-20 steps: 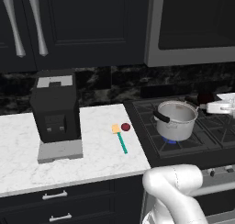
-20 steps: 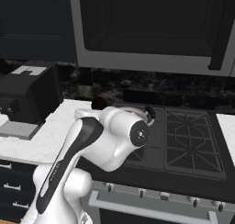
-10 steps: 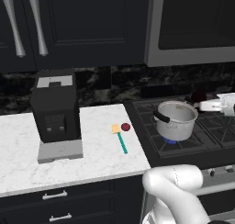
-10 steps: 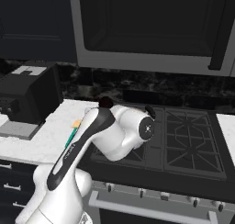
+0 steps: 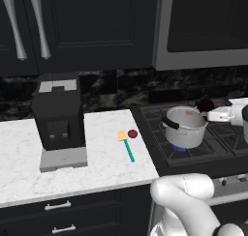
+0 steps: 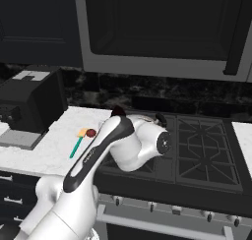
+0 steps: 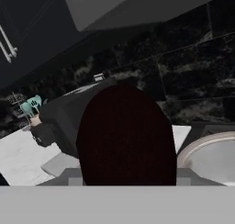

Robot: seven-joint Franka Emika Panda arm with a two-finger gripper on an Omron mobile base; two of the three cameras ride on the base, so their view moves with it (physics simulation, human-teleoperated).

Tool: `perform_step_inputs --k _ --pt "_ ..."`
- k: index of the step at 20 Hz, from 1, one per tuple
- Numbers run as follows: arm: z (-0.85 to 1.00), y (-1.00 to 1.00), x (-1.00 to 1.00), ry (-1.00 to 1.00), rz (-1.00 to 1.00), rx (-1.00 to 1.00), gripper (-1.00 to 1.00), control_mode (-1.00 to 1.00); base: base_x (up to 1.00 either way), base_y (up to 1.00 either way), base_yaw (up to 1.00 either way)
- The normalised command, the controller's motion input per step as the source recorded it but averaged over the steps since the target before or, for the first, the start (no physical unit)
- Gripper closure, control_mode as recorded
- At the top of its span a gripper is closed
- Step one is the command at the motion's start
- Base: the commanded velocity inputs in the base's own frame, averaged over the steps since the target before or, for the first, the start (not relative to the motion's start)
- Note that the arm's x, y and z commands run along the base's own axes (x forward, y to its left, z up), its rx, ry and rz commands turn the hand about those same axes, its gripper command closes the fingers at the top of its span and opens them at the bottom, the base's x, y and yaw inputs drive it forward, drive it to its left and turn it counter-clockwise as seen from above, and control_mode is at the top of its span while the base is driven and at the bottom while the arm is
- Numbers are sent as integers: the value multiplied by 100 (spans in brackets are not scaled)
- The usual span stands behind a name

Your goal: Put the avocado and tomato in the pot. Retrieve the spatula and lightly stir the vegetables in the pot.

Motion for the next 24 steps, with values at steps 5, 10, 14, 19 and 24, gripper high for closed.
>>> perform_step_inputs --k 5,10,14,19,24 --pt "-7 0 33 0 0 0 100 -100 0 0 0" --pt "0 0 16 0 0 0 100 -100 0 0 0" --pt "-8 0 11 0 0 -1 100 -100 0 0 0" --pt "-24 0 5 0 0 -6 100 -100 0 0 0" --pt "-34 0 3 0 0 -10 100 -100 0 0 0"
